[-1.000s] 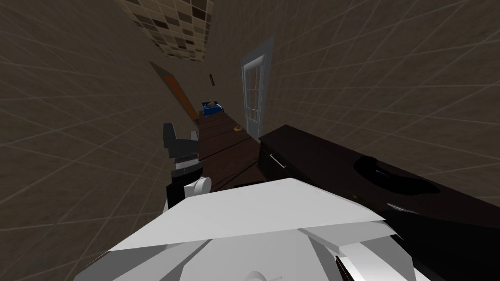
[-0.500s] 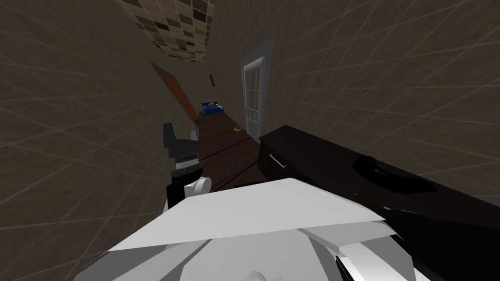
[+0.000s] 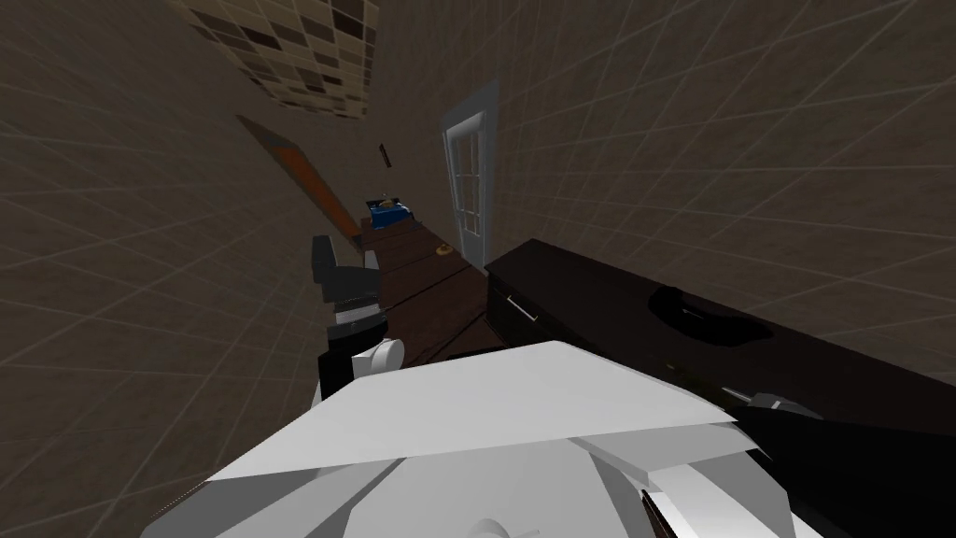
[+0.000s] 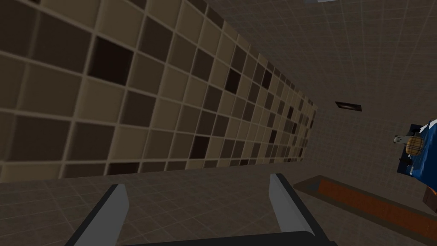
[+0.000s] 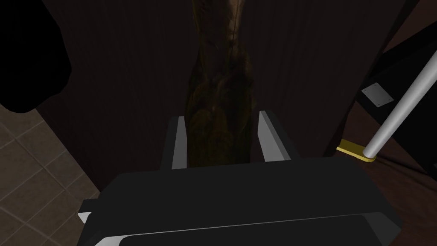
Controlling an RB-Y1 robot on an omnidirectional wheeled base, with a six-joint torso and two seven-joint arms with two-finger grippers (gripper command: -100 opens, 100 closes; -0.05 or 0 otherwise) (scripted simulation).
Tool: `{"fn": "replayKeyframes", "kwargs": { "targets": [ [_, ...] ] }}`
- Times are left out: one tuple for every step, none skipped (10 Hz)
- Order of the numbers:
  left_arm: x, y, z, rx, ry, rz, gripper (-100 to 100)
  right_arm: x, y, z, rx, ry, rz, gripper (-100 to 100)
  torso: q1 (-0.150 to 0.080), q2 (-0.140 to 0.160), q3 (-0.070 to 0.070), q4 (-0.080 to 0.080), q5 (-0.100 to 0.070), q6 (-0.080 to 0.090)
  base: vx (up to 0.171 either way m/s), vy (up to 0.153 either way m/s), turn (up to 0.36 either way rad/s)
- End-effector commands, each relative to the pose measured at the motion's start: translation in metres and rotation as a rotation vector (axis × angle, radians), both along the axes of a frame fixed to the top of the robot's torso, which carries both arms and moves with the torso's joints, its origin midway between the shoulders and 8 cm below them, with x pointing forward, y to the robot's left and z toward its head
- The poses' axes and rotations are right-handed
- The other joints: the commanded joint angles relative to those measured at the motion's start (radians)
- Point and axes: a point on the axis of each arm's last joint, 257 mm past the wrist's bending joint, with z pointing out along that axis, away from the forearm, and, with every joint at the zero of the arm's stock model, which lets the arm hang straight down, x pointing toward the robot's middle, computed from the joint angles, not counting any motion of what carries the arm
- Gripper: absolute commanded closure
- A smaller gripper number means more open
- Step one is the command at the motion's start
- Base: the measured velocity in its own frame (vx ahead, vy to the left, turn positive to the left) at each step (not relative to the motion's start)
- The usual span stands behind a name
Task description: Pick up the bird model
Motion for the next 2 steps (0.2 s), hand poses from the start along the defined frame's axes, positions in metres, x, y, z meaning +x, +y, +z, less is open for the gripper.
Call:
{"fn": "replayKeyframes", "kwargs": {
  "targets": [
    [0.0000, 0.0000, 0.0000, 0.000, 0.000, 0.000, 0, 0.0000, 0.0000, 0.0000, 0.000, 0.000, 0.000, 100, 0.000, 0.000, 0.000, 0.000, 0.000, 0.000, 0.031, -0.015, -0.029],
    [0.0000, 0.0000, 0.0000, 0.000, 0.000, 0.000, 0, 0.0005, 0.0007, 0.0002, 0.001, 0.000, 0.003, 0, 0.000, 0.002, 0.001, 0.000, 0.000, -0.001, 0.005, -0.001, 0.007]
  ]
}}
